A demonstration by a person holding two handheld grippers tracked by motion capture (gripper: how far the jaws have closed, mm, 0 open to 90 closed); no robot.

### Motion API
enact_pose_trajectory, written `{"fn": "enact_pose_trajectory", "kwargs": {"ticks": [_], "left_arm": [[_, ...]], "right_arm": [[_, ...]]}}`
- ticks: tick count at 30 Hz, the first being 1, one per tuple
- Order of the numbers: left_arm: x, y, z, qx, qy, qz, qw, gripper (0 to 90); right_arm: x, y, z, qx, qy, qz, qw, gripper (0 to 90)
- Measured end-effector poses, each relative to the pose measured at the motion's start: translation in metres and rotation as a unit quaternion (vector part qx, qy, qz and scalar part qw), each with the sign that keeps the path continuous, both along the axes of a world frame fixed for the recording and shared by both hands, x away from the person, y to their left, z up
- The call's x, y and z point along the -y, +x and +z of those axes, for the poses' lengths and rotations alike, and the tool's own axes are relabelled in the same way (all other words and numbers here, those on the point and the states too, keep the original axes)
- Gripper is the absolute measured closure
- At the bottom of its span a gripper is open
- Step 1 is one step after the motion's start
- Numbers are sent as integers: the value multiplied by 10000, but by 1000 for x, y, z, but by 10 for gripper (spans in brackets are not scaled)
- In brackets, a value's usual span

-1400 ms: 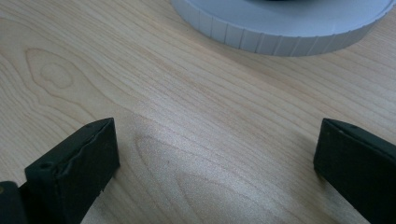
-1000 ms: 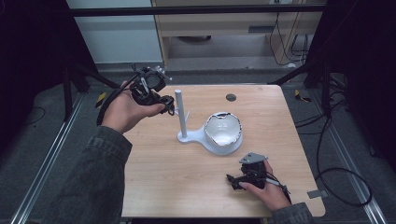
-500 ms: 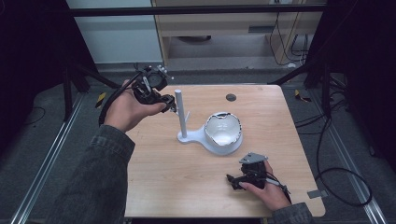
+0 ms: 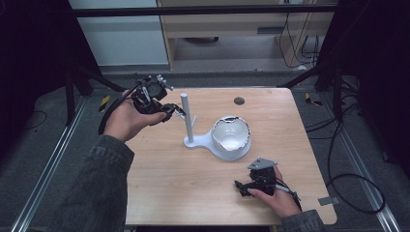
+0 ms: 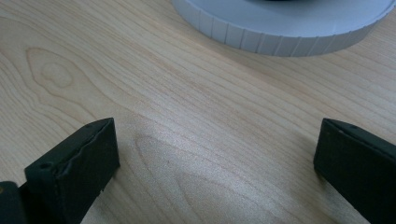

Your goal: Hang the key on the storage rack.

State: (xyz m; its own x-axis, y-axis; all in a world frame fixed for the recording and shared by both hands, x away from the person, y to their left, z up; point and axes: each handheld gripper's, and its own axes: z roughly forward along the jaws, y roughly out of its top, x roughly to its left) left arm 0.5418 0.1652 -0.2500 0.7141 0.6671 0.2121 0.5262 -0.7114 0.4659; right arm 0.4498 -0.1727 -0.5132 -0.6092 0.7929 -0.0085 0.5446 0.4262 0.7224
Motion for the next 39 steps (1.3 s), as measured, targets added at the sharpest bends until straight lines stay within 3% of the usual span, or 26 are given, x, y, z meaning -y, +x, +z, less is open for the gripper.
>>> {"fn": "enact_pose_trajectory", "kwargs": {"ticks": [18, 25, 39], "left_arm": [[-24, -11, -39, -48, -328, 82, 9994, 487], [-25, -13, -55, 17, -431, 50, 9991, 488], [-21, -13, -91, -106, -737, 72, 9972, 488]], "right_arm": [[0, 0, 0, 2, -1, 3, 10000, 4], [0, 0, 0, -4, -5, 1, 10000, 4], [0, 0, 0, 0, 11, -14, 10000, 4]]}}
